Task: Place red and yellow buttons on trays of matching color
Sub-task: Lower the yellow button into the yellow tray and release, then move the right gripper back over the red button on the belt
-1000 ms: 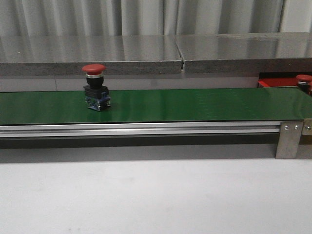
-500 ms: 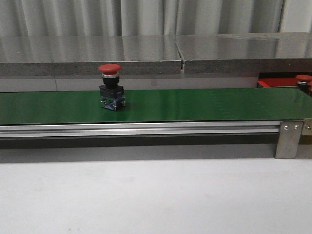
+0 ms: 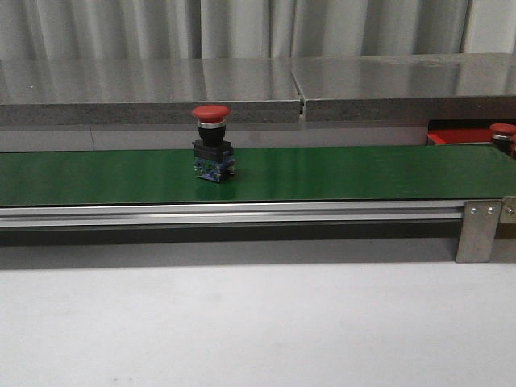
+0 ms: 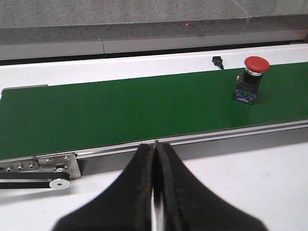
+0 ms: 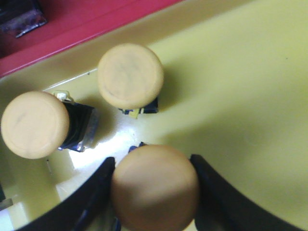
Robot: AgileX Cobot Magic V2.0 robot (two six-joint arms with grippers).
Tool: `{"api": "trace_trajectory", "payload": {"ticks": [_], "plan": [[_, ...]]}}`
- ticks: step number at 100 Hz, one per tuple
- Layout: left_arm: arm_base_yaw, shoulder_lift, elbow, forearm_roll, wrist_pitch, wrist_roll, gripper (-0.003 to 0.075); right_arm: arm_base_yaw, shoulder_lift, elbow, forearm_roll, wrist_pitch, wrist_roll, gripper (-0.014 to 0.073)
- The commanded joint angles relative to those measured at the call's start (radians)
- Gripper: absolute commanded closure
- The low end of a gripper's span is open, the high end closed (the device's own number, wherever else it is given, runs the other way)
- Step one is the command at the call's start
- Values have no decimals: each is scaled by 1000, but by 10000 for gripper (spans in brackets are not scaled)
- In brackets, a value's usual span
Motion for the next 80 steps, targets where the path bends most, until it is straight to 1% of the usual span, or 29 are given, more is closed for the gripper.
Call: {"api": "trace_trajectory", "payload": {"ticks": [1, 15, 21, 26, 31, 36, 41, 46, 60, 80], "plan": [[-9, 5, -28, -17, -66, 0, 739, -7, -10, -25, 7, -54, 1, 379], [-9, 5, -28, -17, -66, 0, 739, -7, 15, -25, 7, -46, 1, 377], [-9, 5, -28, -17, -66, 0, 739, -7, 22, -25, 7, -40, 1, 354], [-9, 5, -28, -17, -66, 0, 739, -7, 24, -25, 7, -38, 1, 293], [-9, 5, -28, -17, -66, 0, 739, -7, 24, -25, 7, -37, 1, 202], [-9, 5, -28, -17, -66, 0, 739, -7, 24, -25, 7, -37, 1, 94], [-9, 5, -28, -17, -66, 0, 739, -7, 24, -25, 7, -38, 1, 22], [-9, 5, -28, -17, -66, 0, 739, -7, 23, -25, 7, -40, 1, -15], [-9, 5, -28, -17, -66, 0, 739, -7, -1, -25, 7, -45, 1, -21], [-9, 5, -28, -17, -66, 0, 739, -2, -96, -25, 4, -32, 0, -21]]}}
